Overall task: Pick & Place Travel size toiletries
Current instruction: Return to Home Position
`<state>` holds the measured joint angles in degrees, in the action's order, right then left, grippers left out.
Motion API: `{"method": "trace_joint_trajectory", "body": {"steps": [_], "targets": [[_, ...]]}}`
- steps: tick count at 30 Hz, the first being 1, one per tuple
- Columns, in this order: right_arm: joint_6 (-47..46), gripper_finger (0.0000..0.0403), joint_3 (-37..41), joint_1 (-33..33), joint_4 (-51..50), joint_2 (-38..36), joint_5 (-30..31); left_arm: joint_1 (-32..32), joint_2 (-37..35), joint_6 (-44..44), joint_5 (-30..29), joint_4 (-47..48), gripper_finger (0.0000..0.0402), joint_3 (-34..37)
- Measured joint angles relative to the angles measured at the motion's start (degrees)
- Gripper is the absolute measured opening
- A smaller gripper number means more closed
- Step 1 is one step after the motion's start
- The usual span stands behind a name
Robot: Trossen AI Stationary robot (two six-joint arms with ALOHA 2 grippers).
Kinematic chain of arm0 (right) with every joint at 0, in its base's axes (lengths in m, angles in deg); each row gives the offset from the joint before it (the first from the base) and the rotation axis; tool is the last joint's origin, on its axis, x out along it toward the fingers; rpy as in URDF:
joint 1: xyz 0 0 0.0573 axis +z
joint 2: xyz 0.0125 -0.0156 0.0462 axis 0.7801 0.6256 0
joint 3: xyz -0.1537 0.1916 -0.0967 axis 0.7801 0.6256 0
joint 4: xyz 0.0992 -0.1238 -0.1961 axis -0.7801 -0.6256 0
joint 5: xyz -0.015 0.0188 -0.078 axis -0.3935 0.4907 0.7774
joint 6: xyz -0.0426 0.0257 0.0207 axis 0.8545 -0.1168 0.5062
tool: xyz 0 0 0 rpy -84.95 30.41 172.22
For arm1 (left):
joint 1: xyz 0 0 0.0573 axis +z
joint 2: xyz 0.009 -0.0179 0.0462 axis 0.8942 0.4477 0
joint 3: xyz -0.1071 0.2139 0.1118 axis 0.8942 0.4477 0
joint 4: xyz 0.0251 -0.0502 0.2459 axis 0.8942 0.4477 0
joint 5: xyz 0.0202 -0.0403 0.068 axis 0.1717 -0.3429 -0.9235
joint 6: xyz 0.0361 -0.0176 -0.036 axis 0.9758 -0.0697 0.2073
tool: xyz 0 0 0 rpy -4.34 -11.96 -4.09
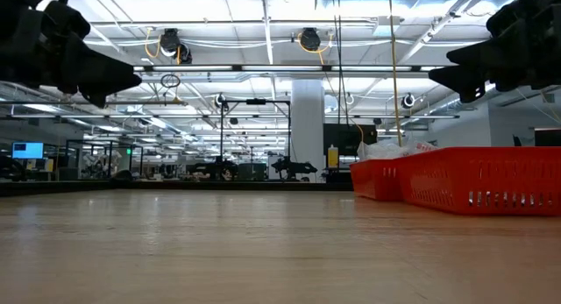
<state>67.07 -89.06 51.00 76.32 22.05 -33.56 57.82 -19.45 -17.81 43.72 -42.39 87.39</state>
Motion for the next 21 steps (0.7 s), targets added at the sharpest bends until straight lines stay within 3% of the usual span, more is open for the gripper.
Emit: {"method": "trace_joint_trajectory", "body": {"steps": [21], "targets": [[1.07, 0.0266, 0.02, 0.0, 0.9, 0.0, 0.05, -0.02, -1.32, -0.04, 0.14, -0.01, 0.0166, -0.02]]}}
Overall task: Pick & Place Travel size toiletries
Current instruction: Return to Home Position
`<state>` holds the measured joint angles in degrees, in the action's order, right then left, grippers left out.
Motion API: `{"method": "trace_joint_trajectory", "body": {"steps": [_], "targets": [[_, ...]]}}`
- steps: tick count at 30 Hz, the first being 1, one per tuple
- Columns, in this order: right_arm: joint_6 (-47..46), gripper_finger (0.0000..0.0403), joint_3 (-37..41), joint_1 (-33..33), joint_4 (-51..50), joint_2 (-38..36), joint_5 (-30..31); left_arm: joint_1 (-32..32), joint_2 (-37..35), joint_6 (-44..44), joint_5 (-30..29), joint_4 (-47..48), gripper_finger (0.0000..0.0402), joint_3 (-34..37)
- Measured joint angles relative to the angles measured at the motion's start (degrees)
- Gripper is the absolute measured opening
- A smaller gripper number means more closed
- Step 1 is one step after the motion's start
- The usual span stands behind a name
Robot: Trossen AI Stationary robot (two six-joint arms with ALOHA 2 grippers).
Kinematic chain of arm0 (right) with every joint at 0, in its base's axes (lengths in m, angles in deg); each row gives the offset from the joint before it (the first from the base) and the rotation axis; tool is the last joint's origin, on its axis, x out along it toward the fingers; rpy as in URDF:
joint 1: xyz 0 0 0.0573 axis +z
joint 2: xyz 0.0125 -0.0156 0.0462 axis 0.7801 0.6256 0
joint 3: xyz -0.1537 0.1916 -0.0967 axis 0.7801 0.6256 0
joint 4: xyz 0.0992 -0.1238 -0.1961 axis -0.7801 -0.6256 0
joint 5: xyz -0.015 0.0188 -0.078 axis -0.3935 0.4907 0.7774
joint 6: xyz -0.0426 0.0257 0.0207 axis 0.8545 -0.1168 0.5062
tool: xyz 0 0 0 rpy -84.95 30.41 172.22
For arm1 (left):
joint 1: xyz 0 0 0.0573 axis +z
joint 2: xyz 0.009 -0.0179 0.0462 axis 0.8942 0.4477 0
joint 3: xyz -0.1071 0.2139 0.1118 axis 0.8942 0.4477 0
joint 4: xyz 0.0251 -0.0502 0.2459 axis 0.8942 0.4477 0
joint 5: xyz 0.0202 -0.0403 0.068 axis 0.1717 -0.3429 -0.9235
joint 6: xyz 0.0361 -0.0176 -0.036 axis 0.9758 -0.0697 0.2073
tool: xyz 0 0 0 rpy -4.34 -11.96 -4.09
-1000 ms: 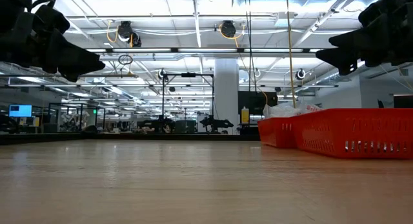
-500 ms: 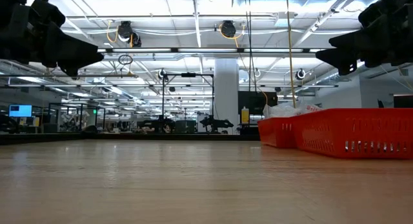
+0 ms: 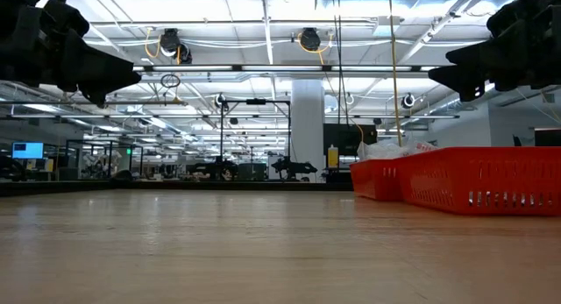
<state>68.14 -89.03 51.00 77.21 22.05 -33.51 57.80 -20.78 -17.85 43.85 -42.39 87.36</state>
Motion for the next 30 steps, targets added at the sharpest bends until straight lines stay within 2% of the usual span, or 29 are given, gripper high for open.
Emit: {"method": "trace_joint_trajectory", "body": {"steps": [30], "targets": [[0.43, 0.0267, 0.0, 0.0, 2.36, 0.0, 0.02, 0.0, 0.0, -0.36, -0.14, -2.51, 0.0166, 0.0]]}}
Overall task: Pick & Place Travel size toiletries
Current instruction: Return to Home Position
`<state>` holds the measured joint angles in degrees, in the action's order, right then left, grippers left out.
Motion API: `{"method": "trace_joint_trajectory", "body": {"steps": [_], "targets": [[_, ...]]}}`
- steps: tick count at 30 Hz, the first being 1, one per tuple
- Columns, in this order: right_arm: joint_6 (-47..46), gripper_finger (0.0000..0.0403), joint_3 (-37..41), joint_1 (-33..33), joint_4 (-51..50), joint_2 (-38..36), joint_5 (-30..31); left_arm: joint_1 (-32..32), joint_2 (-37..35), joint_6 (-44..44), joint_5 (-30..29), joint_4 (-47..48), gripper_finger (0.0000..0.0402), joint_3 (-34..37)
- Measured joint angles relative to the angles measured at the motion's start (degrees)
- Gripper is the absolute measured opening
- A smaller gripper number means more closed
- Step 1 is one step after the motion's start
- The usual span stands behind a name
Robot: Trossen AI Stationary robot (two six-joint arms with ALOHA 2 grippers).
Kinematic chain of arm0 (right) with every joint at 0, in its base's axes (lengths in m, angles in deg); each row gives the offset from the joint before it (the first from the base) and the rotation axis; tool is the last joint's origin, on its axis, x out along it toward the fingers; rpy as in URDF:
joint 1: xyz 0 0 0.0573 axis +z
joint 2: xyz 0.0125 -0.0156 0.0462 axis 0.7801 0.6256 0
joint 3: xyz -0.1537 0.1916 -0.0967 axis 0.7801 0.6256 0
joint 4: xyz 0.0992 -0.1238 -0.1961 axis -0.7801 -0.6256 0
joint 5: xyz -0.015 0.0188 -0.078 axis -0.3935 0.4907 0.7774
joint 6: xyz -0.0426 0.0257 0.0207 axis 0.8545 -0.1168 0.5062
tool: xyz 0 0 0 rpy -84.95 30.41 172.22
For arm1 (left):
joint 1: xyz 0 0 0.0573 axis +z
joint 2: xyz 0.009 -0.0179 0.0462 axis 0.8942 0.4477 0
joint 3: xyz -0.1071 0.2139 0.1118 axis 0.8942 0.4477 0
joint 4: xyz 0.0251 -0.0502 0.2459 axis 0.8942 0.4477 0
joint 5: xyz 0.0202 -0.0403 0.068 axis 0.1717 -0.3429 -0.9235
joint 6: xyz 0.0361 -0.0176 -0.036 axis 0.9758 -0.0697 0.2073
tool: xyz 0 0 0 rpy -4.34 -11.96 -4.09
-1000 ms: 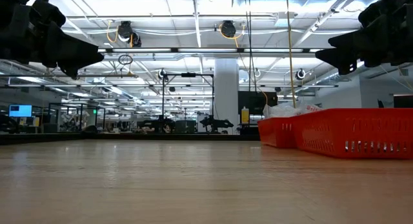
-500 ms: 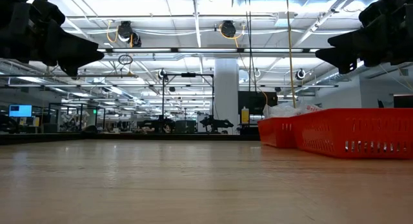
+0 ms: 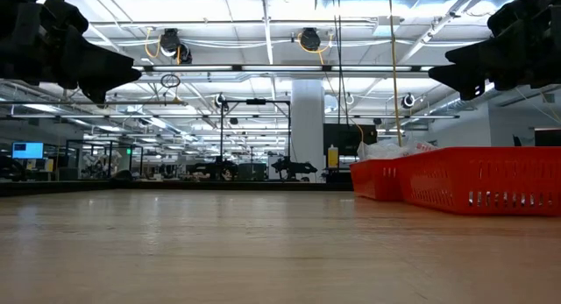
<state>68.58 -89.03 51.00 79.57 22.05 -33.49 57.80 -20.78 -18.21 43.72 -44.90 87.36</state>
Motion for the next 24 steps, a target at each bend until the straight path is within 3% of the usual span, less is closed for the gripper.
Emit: {"method": "trace_joint_trajectory", "body": {"steps": [24], "targets": [[0.01, 0.0267, 0.0, 0.0, 0.06, 0.0, -0.01, 0.0, 0.0, 0.02, 0.0, -0.04, 0.0166, -0.07]]}}
